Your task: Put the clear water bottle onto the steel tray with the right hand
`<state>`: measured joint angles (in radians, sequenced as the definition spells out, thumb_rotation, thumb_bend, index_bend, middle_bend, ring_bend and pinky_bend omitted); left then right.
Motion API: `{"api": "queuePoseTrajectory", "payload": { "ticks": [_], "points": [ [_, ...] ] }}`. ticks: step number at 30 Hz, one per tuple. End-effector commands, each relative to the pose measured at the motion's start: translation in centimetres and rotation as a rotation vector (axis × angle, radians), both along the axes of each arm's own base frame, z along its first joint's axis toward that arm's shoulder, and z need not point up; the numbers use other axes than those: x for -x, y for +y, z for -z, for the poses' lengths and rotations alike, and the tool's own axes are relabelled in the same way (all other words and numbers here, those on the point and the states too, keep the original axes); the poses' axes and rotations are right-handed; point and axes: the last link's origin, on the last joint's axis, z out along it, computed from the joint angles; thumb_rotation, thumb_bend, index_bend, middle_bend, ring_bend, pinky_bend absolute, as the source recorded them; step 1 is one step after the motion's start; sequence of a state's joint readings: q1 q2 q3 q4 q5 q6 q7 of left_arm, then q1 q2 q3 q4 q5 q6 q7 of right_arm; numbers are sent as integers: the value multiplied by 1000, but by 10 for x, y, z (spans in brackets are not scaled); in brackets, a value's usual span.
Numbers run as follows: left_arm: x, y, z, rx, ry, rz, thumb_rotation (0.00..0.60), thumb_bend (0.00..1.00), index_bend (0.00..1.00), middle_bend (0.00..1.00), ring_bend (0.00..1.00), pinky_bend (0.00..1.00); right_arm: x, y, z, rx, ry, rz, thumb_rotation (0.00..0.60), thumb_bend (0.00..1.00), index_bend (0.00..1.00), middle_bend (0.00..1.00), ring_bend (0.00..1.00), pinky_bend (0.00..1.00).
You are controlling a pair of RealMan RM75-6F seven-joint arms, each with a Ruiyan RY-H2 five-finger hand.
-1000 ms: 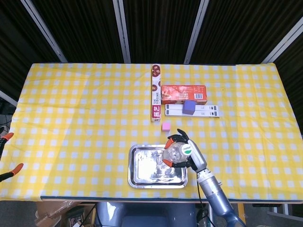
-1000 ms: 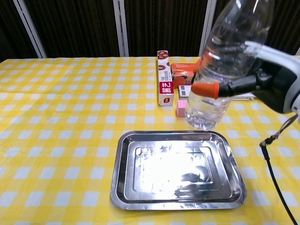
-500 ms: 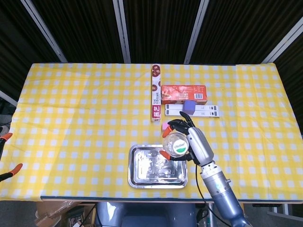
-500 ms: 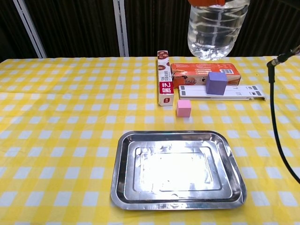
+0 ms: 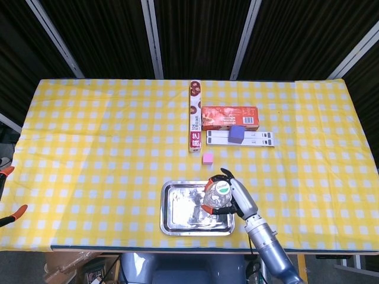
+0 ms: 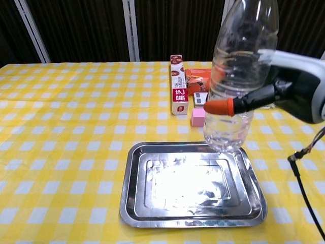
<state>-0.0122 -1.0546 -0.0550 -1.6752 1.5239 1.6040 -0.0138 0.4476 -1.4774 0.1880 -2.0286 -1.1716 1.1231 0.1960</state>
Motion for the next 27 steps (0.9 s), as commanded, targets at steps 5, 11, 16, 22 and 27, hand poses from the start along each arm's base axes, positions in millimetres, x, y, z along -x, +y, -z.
{"api": "queuePoseTrajectory", "payload": {
  "ticks": [5, 11, 16, 22, 27],
  "points": [
    [0, 0, 0, 1, 1, -2, 600, 215, 140, 0, 0, 0, -12, 0, -19, 76, -26, -81, 600, 724, 801, 613, 275, 0],
    [-1, 1, 2, 6, 8, -1, 600, 215, 140, 0, 0, 0, -55, -1, -79, 278, -4, -208, 600, 724, 801, 613, 275, 0],
    [0, 1, 3, 6, 9, -8, 600, 215, 140, 0, 0, 0, -75, 5, -106, 339, -7, -241, 600, 724, 802, 613, 275, 0],
    [-1, 1, 3, 6, 9, -7, 600, 215, 140, 0, 0, 0, -56, 3, -96, 293, 41, -184, 600, 725, 801, 613, 275, 0],
    [-1, 0, 2, 5, 7, -6, 600, 215, 140, 0, 0, 0, -20, 4, -61, 177, 60, -99, 600, 724, 801, 613, 275, 0]
  ]
}}
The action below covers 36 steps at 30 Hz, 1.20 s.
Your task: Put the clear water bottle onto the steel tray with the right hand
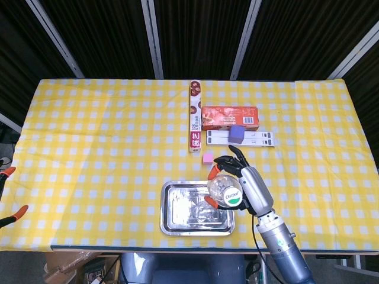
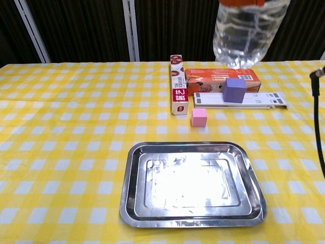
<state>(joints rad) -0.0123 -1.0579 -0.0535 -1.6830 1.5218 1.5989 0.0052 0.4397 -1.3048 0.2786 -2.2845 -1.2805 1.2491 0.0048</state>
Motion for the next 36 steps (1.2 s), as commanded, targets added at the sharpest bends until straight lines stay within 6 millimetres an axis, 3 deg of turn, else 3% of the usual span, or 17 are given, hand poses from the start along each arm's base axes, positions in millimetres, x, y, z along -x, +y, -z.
{"api": "queuePoseTrajectory", "payload": {
  "ticks": [1, 6, 10, 15, 19, 30, 36],
  "points": [
    [0, 0, 0, -1, -1, -2, 600, 215, 140, 0, 0, 0, 34, 1, 34, -104, 7, 82, 600, 724, 802, 613, 275, 0],
    [1, 0, -1, -5, -5, -3, 600, 215, 140, 0, 0, 0, 55, 2, 62, -133, -8, 86, 600, 725, 807, 614, 280, 0],
    [1, 0, -1, -5, -2, -4, 600, 215, 140, 0, 0, 0, 49, 9, 78, -160, -30, 45, 600, 724, 807, 613, 280, 0],
    [1, 1, 0, 0, 4, -5, 600, 214, 140, 0, 0, 0, 48, 12, 84, -180, -42, 53, 600, 724, 807, 613, 280, 0],
    [1, 2, 1, -2, 9, -11, 600, 214, 140, 0, 0, 0, 63, 10, 75, -152, -41, 96, 600, 724, 807, 613, 280, 0],
    [-3, 1, 7, 9, 24, -5, 600, 215, 140, 0, 0, 0, 136, -2, 14, -19, -6, 253, 600, 724, 807, 613, 280, 0],
    [-3, 1, 7, 11, 21, -4, 600, 215, 140, 0, 0, 0, 135, 2, 22, -73, -11, 231, 600, 724, 807, 613, 280, 0]
  ]
}}
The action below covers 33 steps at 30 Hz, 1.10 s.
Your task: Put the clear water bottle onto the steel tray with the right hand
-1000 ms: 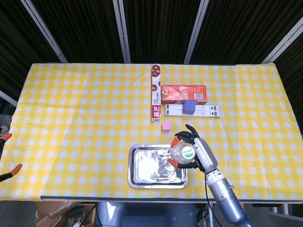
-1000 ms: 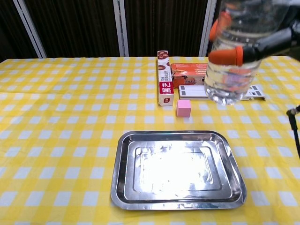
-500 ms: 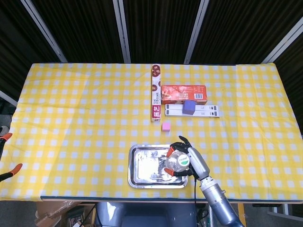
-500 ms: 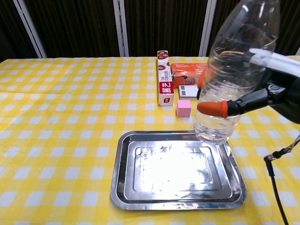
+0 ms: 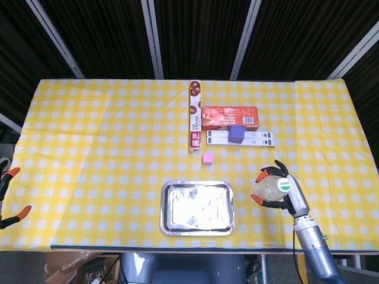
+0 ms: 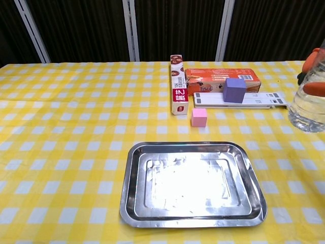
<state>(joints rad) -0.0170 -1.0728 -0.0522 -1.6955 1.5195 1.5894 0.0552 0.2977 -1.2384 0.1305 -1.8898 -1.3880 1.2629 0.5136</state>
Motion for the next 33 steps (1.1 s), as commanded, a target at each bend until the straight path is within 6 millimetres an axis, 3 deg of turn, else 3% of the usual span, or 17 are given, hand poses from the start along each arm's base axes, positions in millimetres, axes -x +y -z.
{"api": "queuePoseTrajectory", "payload": {
  "ticks": [1, 5, 12, 17, 22, 33],
  "points": [
    [0, -1, 0, 2, -3, 4, 600, 215, 140, 0, 0, 0, -8, 2, 14, -48, -8, -30, 600, 724, 808, 614, 280, 0],
    [2, 0, -2, -2, -4, -2, 600, 215, 140, 0, 0, 0, -37, 6, 44, -117, -33, -93, 600, 731, 813, 617, 285, 0],
    [4, 8, 1, 16, 11, -19, 600, 215, 140, 0, 0, 0, -121, 21, 105, -231, -119, -203, 600, 731, 813, 617, 292, 0],
    [5, 10, 5, 38, 21, -22, 600, 215, 140, 0, 0, 0, -142, 23, 120, -229, -112, -198, 600, 731, 813, 617, 292, 0],
    [6, 11, 4, 31, 19, -27, 600, 215, 140, 0, 0, 0, -119, 15, 104, -173, -81, -132, 600, 731, 813, 617, 293, 0],
    [3, 7, 3, 22, 10, -23, 600, 215, 140, 0, 0, 0, -2, 5, 24, -22, 20, 40, 600, 731, 813, 618, 292, 0]
  ]
}}
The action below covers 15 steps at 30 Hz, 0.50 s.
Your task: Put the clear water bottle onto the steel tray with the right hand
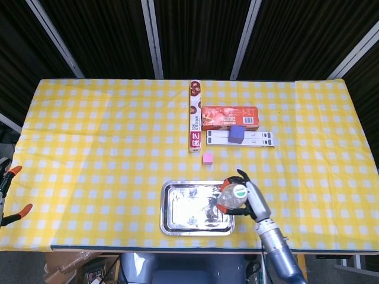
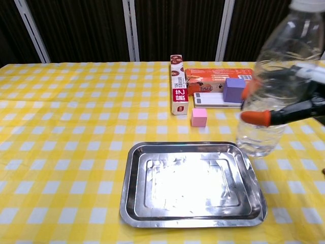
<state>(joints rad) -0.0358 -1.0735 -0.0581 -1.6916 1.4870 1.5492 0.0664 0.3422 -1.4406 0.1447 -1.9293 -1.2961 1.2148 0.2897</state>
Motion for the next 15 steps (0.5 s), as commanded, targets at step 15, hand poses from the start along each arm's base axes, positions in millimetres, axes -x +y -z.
{"api": "queuePoseTrajectory", "payload": {
  "ticks": [15],
  "points": [
    [1, -3, -5, -5, -22, 2, 600, 215, 140, 0, 0, 0, 46, 2, -29, -1, 48, 22, 600, 731, 813, 618, 292, 0]
  ]
}}
